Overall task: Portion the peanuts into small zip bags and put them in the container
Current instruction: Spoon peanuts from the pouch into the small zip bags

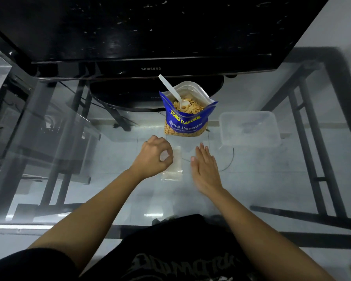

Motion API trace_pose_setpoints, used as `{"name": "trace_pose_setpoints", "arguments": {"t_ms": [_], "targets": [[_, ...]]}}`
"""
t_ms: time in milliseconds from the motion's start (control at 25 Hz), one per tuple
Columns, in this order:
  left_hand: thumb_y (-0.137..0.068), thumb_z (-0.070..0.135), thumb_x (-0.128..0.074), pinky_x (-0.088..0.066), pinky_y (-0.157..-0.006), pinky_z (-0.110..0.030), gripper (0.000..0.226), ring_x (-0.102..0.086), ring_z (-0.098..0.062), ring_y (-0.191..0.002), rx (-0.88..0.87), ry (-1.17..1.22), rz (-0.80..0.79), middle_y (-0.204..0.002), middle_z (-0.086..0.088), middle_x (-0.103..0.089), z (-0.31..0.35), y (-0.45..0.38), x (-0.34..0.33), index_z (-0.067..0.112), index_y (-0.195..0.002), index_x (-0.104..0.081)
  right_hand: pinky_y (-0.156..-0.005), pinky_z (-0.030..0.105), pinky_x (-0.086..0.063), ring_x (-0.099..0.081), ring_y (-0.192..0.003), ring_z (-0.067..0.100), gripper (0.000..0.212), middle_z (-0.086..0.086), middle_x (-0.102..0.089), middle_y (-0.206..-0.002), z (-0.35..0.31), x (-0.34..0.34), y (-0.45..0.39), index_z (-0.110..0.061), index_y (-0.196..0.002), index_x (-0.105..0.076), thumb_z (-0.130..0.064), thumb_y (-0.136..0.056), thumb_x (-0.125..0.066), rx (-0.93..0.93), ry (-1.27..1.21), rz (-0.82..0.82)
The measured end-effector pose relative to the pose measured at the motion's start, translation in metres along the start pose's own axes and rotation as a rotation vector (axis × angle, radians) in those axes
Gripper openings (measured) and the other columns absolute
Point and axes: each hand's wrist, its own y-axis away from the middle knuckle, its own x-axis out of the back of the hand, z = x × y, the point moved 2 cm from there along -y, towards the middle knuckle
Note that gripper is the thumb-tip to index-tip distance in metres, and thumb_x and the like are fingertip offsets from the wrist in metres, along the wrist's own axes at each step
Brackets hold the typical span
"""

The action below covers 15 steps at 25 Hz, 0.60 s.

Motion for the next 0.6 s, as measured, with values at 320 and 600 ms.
{"name": "trace_pose_setpoints", "arguments": {"t_ms": [320,600], "targets": [[-0.086,-0.002,-0.052,-0.05,-0.069,-0.014,0.022,-0.061,-0.004,-0.072,0.315,0.769,0.105,-0.079,-0.002,-0.068,0.043,-0.01,0.064,0.011,-0.082,-0.07,-0.08,0.027,-0.052,-0.064,-0.093,0.009,0.022,-0.009,-0.066,-0.1,-0.062,0.069,0.023,-0.032,-0.1,-0.061,-0.035,-0.08,-0.069,-0.004,-0.856,-0.008],[-0.083,0.001,-0.063,-0.053,-0.071,-0.016,0.013,-0.068,-0.009,-0.076,0.256,0.92,-0.012,-0.076,0.002,-0.074,0.063,-0.011,0.095,0.012,-0.084,-0.071,-0.081,0.029,-0.054,-0.068,-0.092,0.017,0.049,0.001,-0.07,-0.096,-0.063,0.129,0.023,-0.036,-0.12,-0.048,-0.024,-0.079,-0.072,0.13,-0.767,0.032]]}}
